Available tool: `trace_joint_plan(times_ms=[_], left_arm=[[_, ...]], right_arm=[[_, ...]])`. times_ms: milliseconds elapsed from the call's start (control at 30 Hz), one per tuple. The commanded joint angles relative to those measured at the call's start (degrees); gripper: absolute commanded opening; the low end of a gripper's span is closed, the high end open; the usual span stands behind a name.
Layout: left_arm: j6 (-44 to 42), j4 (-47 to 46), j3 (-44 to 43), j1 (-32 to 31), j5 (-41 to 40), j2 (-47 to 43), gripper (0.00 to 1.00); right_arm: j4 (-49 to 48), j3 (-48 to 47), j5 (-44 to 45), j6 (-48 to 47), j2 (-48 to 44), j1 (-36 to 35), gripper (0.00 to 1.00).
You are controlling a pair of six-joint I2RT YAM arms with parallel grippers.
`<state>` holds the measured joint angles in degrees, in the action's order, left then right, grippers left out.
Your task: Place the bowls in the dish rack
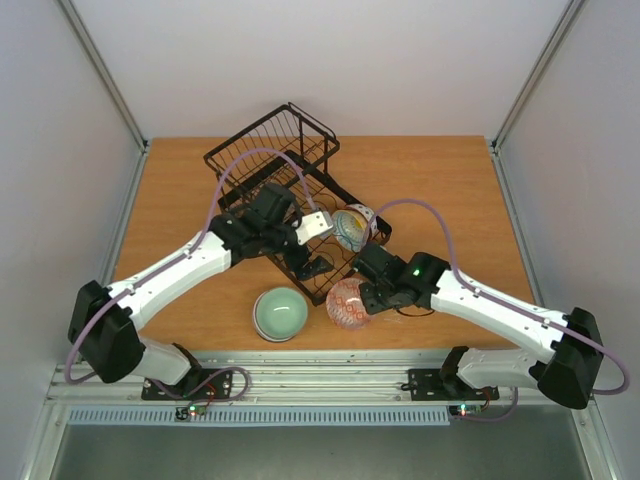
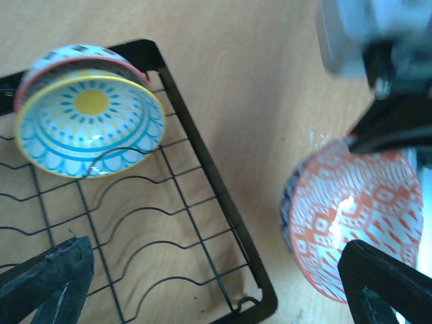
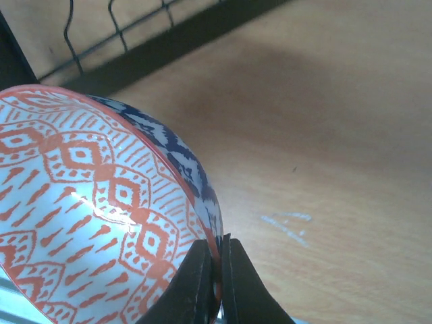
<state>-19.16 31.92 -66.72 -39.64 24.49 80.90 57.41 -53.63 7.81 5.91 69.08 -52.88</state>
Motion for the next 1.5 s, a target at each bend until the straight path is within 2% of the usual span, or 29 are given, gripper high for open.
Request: trace_joint_plan(times_ms=[0,333,567,667,800,967,1000,1100,1167,1233,1267,1400,1467], left_arm=[[-3.2,4.0,-2.3,-1.8,3.0,2.5,0.99],[-3.3,4.3,-2.6,-3.8,3.4,5.3,0.99],[-3.1,4.2,-2.8,-4.1,3.7,7.3,0.98],[-2.8,4.3,-3.0,-4.3,4.1,8.0,0.95],[-2.9,4.9,-3.6,-4.4,4.4,8.9,0.83],[-3.4,5.6,-4.1,-4.4,4.5,9.6,0.76],[-3.4,5.7,-4.2,-4.4,4.7,9.7,0.72],[-3.8,6.2,-4.7,-4.5,4.9,10.1,0.51],[-4.0,6.7,-4.9,-4.5,4.9,10.3,0.32],[-4.0,6.8,-4.9,-4.5,4.7,10.3,0.07],[-4.0,6.7,-4.9,-4.5,4.5,10.3,0.01],[-4.0,6.5,-4.8,-4.5,4.1,10.2,0.01],[-4.0,5.9,-4.5,-4.5,4.1,9.8,0.01]], right_arm=[[4.0,-5.2,9.4,-2.9,-1.3,-0.1,0.01],[3.1,-11.1,13.4,-7.6,-2.6,0.0,0.01],[0.8,-14.5,12.0,-10.3,-2.4,0.0,0.01],[-1.1,-14.7,10.4,-11.1,-2.1,0.0,0.01],[-3.7,-14.7,8.3,-11.8,-1.9,0.0,0.02],[-6.7,-14.6,5.4,-12.5,-1.3,-0.1,0.01],[-7.5,-14.5,4.5,-12.6,-1.1,-0.1,0.01],[-8.9,-14.5,3.5,-12.7,-0.3,-0.3,0.01],[-9.3,-14.4,3.6,-12.8,-0.1,-0.4,0.01],[-9.5,-14.4,3.8,-13.1,-0.2,-0.4,0.01],[-9.4,-14.3,3.9,-13.1,-0.4,-0.5,0.01],[-8.7,-14.2,5.2,-13.2,-1.3,-0.5,0.01],[-8.4,-13.3,6.6,-12.5,-2.8,-0.5,0.08]])
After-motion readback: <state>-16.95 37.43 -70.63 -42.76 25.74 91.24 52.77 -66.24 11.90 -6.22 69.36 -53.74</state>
